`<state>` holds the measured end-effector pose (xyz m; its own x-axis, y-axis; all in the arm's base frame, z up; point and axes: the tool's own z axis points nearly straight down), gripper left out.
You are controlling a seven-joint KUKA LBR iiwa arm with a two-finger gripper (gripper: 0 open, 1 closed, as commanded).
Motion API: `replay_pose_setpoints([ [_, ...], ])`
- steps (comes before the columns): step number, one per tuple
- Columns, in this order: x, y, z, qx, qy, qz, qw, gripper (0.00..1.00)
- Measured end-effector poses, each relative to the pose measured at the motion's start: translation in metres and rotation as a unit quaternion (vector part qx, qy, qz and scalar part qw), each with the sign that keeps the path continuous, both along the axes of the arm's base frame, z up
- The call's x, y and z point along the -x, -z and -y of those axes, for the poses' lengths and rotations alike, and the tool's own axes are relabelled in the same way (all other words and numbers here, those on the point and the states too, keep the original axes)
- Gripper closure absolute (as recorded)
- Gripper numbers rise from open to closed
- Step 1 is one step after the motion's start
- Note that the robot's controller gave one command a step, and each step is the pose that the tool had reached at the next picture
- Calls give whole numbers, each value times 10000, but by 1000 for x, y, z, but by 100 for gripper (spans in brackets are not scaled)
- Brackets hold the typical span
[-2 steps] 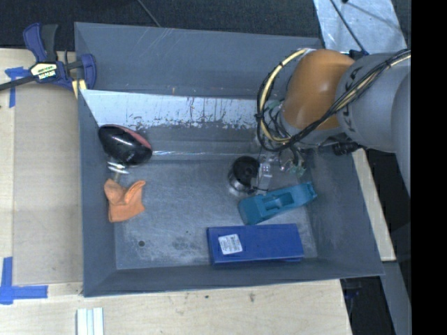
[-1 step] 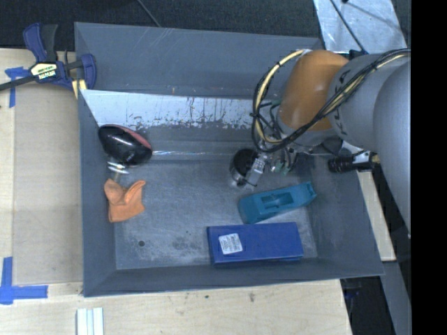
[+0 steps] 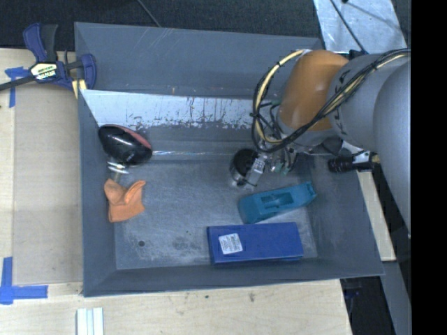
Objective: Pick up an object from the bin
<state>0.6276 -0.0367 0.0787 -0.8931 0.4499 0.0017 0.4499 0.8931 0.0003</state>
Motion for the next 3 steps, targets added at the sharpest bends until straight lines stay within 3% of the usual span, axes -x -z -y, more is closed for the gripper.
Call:
replay_pose_setpoints([
  [3,-1,-17,2,21,1,58,10000,100],
])
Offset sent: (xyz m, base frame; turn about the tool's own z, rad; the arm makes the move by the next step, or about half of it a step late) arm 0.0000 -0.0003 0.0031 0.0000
